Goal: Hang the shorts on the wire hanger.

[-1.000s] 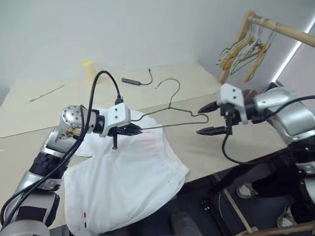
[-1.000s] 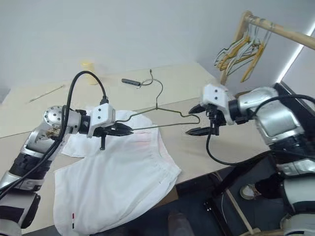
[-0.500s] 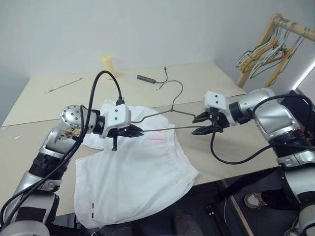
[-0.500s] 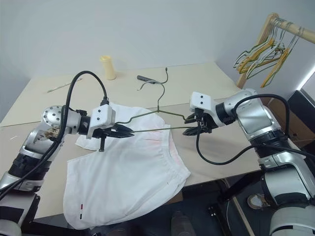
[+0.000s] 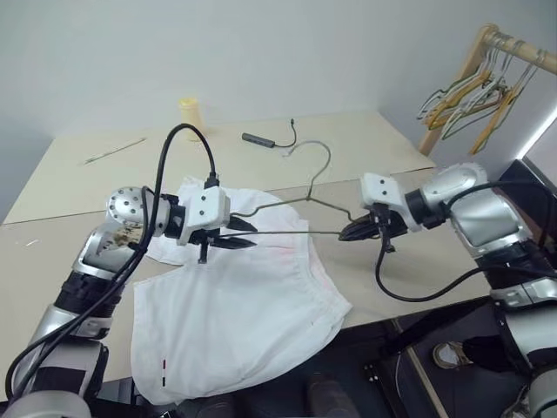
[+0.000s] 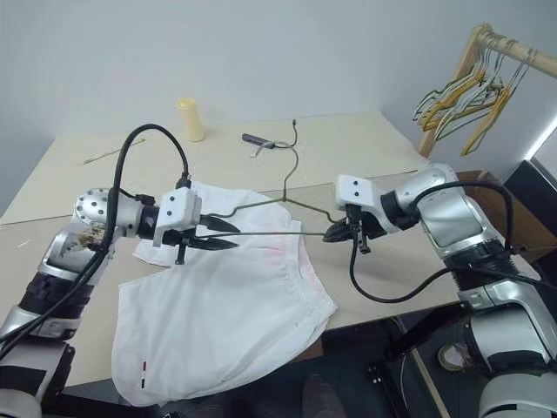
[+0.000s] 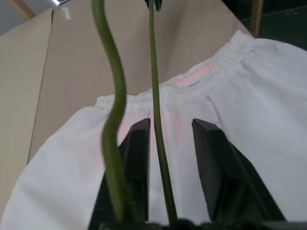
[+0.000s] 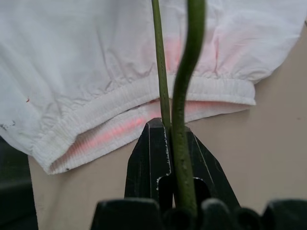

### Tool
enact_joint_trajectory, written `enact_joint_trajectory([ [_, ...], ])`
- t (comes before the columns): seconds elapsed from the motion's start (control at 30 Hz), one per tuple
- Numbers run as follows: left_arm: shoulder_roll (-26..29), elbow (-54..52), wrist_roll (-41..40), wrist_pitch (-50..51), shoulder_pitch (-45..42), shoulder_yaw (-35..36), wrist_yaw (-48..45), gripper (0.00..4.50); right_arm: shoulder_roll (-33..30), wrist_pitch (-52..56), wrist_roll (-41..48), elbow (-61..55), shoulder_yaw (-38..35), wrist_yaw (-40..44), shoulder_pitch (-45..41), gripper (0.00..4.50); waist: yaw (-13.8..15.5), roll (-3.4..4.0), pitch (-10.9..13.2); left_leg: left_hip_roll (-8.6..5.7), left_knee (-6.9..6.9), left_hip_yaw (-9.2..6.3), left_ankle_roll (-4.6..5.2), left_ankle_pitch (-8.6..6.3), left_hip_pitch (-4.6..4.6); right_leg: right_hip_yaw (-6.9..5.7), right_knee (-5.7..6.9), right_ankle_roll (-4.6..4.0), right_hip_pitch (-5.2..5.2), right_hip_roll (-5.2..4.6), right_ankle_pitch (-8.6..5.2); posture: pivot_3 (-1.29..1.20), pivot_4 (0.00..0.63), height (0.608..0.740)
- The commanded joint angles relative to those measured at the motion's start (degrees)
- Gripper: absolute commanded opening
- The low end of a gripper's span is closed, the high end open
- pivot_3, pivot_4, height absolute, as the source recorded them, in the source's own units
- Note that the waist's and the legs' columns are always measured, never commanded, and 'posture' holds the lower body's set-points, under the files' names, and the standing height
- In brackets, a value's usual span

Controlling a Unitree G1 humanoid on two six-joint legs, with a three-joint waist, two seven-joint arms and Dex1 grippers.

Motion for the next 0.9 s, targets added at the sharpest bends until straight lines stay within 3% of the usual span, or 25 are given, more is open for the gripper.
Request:
enact_joint_trajectory([
  [0.03,0.8,4.8,-0.2,-1.6,-3.0,3.1,0.6,2.51,-2.9,2.0,1.8,-3.7,-5.2,-0.2,2.2,0.00,0.0,0.00,0.0,0.00,0.01,0.00,0.00,0.00,0.00,0.00,0.00,0.00,0.00,0.00,0.00,-0.17,0.000,0.740],
  [0.23,4.4,11.8,-1.3,-1.7,-3.1,8.0,1.2,4.48,-8.4,9.0,5.1,-8.0,-13.0,-3.5,13.0,0.00,0.1,0.00,0.0,0.01,0.03,0.01,0.01,-0.02,-0.02,-0.13,-0.04,0.00,0.06,-0.02,0.00,-0.18,0.000,0.740],
  [0.47,3.9,0.8,-7.7,0.6,7.0,14.9,4.0,4.48,-11.9,33.0,13.5,-11.9,-21.8,-9.0,25.6,0.00,0.1,0.00,0.0,0.06,0.02,-0.01,0.00,-0.02,0.10,-0.09,-0.01,-0.03,0.14,-0.03,0.02,-0.17,0.014,0.740],
  [0.67,3.8,-7.6,-10.8,4.7,12.2,15.9,6.9,4.48,-10.3,53.5,22.0,-8.7,-24.3,-11.6,27.7,0.00,0.4,-0.01,0.0,0.08,0.03,-0.05,0.00,-0.02,0.15,-0.06,-0.04,-0.08,0.18,-0.01,0.05,-0.16,0.024,0.740],
  [0.9,4.8,-13.1,-15.1,10.1,15.3,17.4,7.4,4.48,-10.0,55.9,26.3,-12.6,-24.6,-14.0,32.4,0.00,1.3,0.00,0.0,0.07,0.02,-0.03,0.01,-0.04,0.14,-0.03,-0.08,-0.07,0.18,0.05,0.02,-0.15,0.031,0.740],
])
